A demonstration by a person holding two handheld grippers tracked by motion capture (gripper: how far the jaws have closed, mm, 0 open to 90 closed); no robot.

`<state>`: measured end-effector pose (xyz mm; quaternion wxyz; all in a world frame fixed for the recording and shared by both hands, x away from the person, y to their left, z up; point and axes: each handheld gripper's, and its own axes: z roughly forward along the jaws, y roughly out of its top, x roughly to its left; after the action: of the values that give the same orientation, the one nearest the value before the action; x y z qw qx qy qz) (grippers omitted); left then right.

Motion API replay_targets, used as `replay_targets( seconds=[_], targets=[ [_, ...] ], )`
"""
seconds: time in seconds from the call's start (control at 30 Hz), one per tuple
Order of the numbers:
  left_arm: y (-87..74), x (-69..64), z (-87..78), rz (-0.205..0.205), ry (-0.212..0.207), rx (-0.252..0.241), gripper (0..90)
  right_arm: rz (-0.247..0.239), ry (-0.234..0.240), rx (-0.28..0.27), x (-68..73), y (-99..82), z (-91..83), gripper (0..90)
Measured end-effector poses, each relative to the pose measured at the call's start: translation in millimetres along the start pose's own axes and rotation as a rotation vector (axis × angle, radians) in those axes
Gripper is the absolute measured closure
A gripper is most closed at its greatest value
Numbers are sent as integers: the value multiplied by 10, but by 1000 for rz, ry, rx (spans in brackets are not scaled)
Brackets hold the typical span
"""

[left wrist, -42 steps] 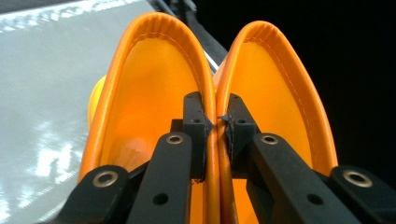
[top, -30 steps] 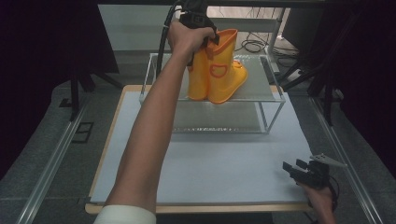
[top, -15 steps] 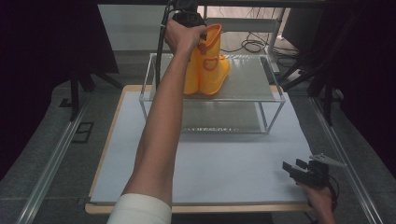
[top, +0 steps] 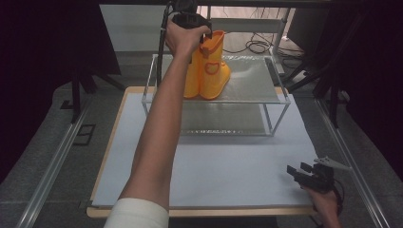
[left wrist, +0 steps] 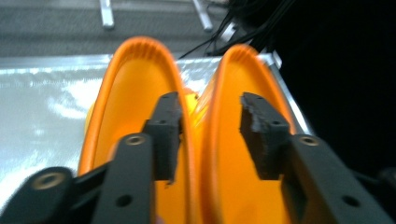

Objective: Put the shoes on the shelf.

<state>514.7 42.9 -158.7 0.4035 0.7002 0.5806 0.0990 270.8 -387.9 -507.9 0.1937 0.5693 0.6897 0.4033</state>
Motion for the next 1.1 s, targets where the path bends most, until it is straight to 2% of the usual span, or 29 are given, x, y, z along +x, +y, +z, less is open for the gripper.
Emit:
replay_targets(
  seconds=[0.13,0.2,0.23,0.3,0.37,0.57,0.73,0.9,1.1],
  targets=[
    [21,-75,-185,31,-30,-34,482,-2,1,-4,13,1,5,319],
    [-15,-90,-263,59,-17,-41,491,-5,1,-2,20,1,6,319],
    [-40,-91,-302,76,-28,-44,519,-6,1,-2,22,0,8,319],
    [-94,-82,-385,95,-83,-42,546,-5,-2,5,25,-3,7,319],
    [-150,-83,-475,134,-124,-33,598,-4,-4,4,22,-5,1,319],
    [-309,-41,-741,213,-173,13,737,-8,-13,-4,14,3,-12,319],
    [-490,72,-868,249,-175,52,817,-9,-14,-1,23,1,-9,319],
    [-694,251,-938,262,-173,77,861,-13,-12,-1,30,4,-11,319],
    [-902,472,-921,280,-163,114,876,-13,-15,-3,37,6,-8,319]
  ],
)
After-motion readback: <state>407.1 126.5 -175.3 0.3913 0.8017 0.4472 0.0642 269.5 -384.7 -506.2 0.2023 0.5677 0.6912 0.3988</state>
